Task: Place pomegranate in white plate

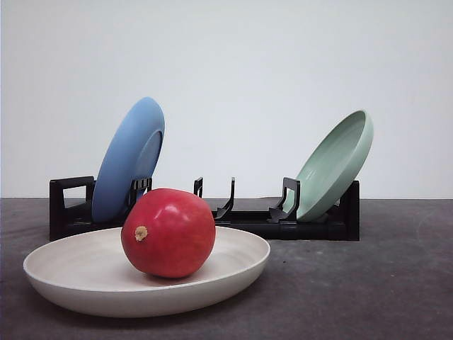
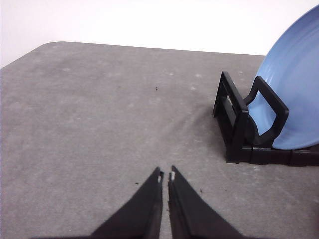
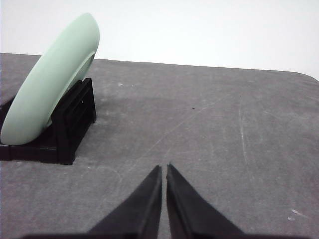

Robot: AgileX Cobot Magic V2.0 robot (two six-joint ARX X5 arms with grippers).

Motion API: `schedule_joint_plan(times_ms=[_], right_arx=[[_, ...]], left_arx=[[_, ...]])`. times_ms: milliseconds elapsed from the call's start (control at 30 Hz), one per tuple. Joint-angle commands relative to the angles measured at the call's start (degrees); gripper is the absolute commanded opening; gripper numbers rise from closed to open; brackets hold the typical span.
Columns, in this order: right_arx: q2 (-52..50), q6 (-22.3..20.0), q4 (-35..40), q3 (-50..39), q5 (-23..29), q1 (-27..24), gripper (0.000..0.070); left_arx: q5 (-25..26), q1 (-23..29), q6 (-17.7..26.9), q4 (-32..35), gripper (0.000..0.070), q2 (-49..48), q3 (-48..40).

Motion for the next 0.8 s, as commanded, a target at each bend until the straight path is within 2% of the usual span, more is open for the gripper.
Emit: schedule_joint_plan(times_ms=[0,767], right_arx=[[0.02,0.22,0.61,-0.26,-0.11,-0.07,0.0013],[0.02,0.22,0.63,-0.26,-0.11,-0.07,0.0013]], left_arx=[[-0.09,0.15,-0.04,0.00,0.0000,-0.02,-0.66],[-0.09,0.15,-0.04,0.00,0.0000,-0.02,-0.66]])
